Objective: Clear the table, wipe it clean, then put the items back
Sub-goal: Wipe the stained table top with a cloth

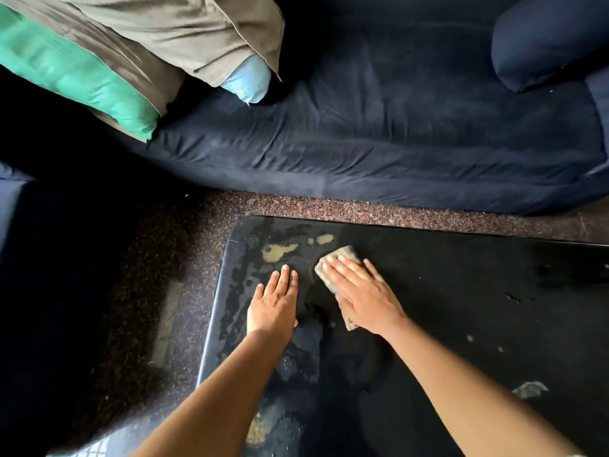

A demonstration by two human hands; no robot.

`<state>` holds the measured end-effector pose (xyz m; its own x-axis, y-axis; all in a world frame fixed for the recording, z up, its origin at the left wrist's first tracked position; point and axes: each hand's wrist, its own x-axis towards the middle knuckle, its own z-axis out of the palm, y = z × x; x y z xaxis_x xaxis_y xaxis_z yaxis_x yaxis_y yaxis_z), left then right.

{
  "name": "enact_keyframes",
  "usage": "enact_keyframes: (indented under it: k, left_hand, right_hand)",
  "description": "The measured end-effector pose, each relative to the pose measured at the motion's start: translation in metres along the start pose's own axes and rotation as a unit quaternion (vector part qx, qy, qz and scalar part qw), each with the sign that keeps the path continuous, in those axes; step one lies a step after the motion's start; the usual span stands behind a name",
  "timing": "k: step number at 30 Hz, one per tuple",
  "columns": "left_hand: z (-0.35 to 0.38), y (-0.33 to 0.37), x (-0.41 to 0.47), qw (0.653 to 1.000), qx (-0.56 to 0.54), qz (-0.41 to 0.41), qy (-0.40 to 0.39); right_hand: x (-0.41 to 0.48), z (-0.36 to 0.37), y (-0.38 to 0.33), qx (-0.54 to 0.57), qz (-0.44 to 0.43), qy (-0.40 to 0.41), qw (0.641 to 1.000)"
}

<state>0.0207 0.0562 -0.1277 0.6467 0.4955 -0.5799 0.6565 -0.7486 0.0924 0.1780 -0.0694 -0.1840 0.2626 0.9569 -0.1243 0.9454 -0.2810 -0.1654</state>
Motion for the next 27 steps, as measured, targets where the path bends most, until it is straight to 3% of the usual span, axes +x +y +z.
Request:
enact_keyframes:
  k: [2,4,6,9,10,12,14,16,18,23,24,27]
  left_hand:
    - [-0.002,0.001,0.002,1.000,0.002,-0.002,-0.002]
    - [-0.002,0.002,0.002,1.000,0.005,-0.005,-0.005]
    - [-0.002,0.001,0.002,1.000,0.002,-0.006,-0.006]
    - [0.000,-0.004,0.001,1.000,-0.016,0.002,-0.015]
    - [0.001,-0.005,0.001,1.000,-0.025,0.004,-0.016]
    - [0.002,-0.007,0.003,0.999,-0.036,0.006,-0.015]
    - [0.003,-0.009,0.004,0.999,-0.043,0.008,-0.020]
    - [0.004,-0.010,0.005,0.999,-0.044,0.005,-0.022]
    - [0.004,-0.010,0.005,0.999,-0.042,0.002,-0.022]
    - [0.002,-0.007,0.003,0.999,-0.025,-0.008,-0.021]
    - [0.002,-0.006,0.002,0.999,-0.021,-0.012,-0.021]
    - [0.002,-0.004,0.000,0.999,-0.019,-0.026,-0.022]
  right_hand:
    - [0.021,-0.002,-0.010,0.035,0.141,0.015,0.989]
    - [0.041,0.001,-0.032,0.062,0.211,0.031,0.975]
    - [0.044,0.003,-0.039,0.060,0.177,0.024,0.982]
    - [0.025,0.003,-0.008,-0.003,-0.014,0.018,1.000]
    - [0.022,0.001,0.003,-0.021,-0.040,0.014,0.999]
    - [0.028,-0.003,0.012,-0.001,0.054,0.010,0.999]
    - [0.048,-0.003,-0.001,0.053,0.198,0.027,0.978]
    - [0.069,-0.004,-0.024,0.094,0.270,0.030,0.958]
    - [0.079,-0.003,-0.038,0.087,0.232,0.025,0.969]
    - [0.047,0.011,-0.003,0.016,-0.040,0.031,0.999]
    - [0.044,0.010,0.005,0.008,-0.030,0.033,0.999]
    - [0.066,0.002,-0.001,0.040,0.153,0.048,0.986]
